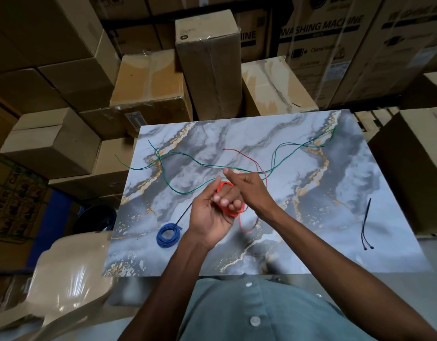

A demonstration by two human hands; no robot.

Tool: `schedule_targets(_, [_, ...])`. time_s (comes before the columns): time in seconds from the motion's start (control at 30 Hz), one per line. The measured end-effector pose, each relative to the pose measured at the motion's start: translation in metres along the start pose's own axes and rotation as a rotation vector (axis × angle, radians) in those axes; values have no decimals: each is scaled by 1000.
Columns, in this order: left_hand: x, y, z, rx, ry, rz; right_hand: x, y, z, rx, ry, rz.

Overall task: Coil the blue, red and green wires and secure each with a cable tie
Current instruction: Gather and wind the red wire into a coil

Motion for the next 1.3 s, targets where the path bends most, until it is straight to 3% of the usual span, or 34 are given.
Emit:
schedule_targets(0.27, [-50,-2,-29,-194,-17,298,-21,-30,0,68,-294,29])
schedule_targets(0.67, [-67,-7,-75,-361,194,437,8,-56,4,306,-403,47])
schedule_targets(0.9, [-46,4,-84,-380,617,347,47,-54,-4,343,-720,-48])
schedule_targets(1.1, [-1,3,-64,-213,1155,77,71,-44,-10,394,-984,-106])
schedule_targets(1.3, [25,3,-49,-30,1064,-139,75,-32,-15,416,-957,-169])
Point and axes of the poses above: each hand's wrist, its own y-axis towards the middle knuckle, its own z-axis out of the palm, x = y × z, the point moved 9 cm from there along y, towards the middle knuckle, and after that the axes turned 10 degrees about x, right-handed, at the moved point
